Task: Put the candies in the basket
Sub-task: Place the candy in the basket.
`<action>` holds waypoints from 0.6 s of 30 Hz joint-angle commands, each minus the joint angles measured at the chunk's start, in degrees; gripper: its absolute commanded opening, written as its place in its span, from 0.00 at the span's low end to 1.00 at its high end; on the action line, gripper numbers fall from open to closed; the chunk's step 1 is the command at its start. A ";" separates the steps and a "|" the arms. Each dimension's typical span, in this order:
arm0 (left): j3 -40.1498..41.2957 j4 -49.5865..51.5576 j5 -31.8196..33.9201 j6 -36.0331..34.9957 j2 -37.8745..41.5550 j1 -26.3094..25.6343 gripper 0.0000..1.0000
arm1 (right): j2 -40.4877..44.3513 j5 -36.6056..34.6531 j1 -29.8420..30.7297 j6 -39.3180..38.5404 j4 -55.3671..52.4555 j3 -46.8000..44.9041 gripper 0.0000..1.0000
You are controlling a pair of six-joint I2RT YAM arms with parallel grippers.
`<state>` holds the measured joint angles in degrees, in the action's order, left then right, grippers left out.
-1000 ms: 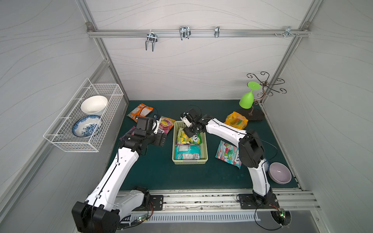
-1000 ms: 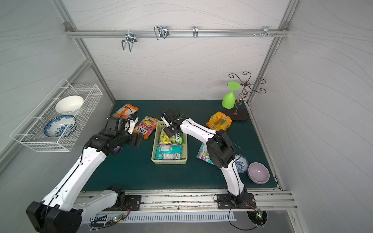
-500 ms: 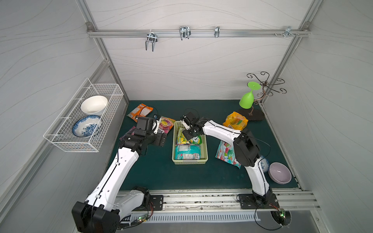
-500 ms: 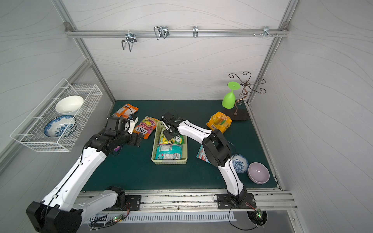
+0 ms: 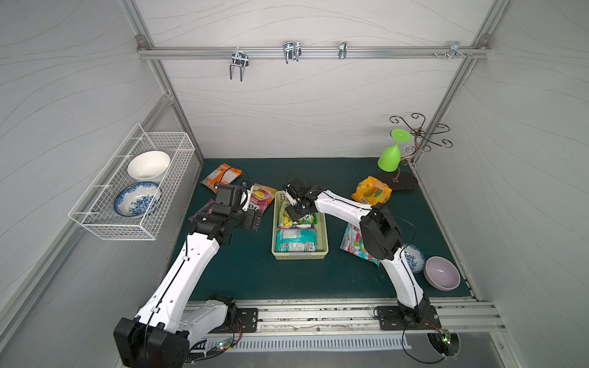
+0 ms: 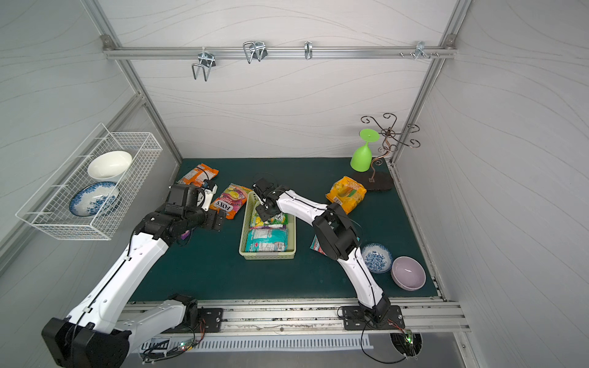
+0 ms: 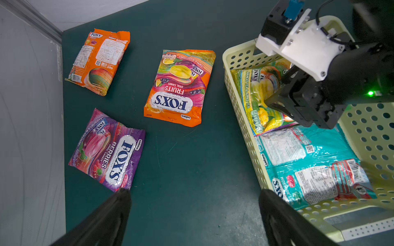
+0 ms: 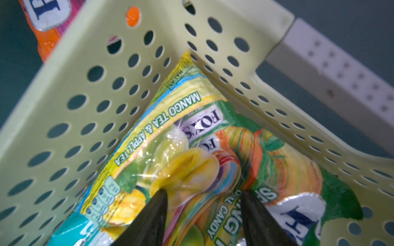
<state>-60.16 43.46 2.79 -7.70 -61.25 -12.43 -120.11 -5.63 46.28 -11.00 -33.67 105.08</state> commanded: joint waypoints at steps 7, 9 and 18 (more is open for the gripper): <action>-0.22 -2.37 0.18 -0.31 -0.08 0.28 0.94 | -2.26 -3.02 3.20 17.00 -2.85 -1.26 0.59; -1.54 -1.02 -0.40 0.20 -0.06 0.29 0.94 | -3.31 -2.09 3.22 18.50 -3.41 -0.28 0.59; -1.97 -0.40 0.15 0.10 0.25 0.23 0.94 | -10.75 -1.88 2.94 20.43 -1.93 1.78 0.59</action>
<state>-60.16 43.57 2.96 -7.73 -61.25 -12.43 -127.09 -7.97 49.47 7.73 -35.11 104.44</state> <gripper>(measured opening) 0.943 0.585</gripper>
